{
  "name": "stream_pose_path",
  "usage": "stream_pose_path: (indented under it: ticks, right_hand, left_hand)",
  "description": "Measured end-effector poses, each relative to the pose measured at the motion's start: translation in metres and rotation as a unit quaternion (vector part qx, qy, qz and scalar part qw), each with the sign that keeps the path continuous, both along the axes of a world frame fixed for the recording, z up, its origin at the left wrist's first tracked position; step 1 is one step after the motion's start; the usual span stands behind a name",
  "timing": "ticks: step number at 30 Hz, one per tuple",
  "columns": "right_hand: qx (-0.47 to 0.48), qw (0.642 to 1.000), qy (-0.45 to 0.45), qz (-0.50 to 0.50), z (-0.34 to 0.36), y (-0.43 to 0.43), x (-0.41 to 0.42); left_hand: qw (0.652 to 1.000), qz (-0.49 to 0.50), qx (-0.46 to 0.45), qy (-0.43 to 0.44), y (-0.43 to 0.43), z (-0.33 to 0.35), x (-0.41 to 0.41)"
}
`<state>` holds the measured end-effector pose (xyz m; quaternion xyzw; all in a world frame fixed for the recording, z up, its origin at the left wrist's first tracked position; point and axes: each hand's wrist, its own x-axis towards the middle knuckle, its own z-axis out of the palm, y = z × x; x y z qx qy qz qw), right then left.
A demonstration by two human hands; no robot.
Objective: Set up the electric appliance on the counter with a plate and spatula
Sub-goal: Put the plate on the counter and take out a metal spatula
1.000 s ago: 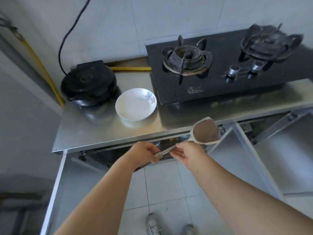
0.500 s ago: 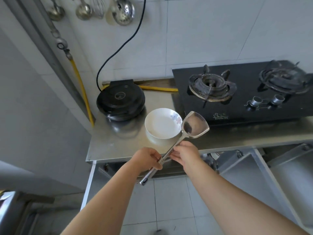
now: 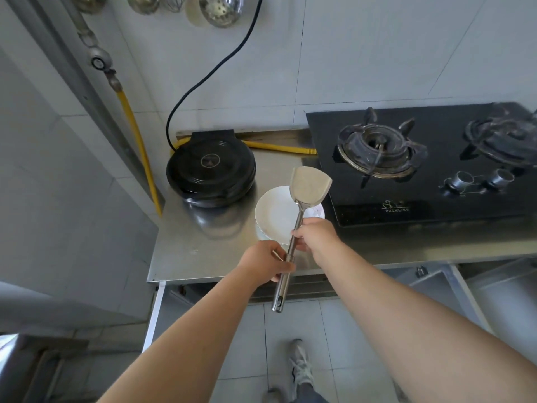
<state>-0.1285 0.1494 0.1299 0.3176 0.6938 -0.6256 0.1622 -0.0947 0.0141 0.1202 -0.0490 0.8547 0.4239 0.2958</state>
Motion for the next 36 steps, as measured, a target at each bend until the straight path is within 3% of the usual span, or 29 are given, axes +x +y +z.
stream_pose_path:
  ticks: [17,33,36]
  right_hand:
    - [0.036,0.980,-0.108,0.166,-0.029,0.014,-0.087]
    - [0.099,0.988,-0.070,0.100,-0.046,0.011,-0.083]
    - [0.188,0.975,-0.041,0.113,-0.043,0.018,-0.076]
  left_hand:
    - [0.996,0.052,-0.023,-0.071,0.027,-0.032,-0.061]
    - [0.997,0.014,-0.039,-0.058,0.011,-0.031,-0.079]
    - [0.997,0.049,-0.041,-0.036,0.002,-0.027,-0.083]
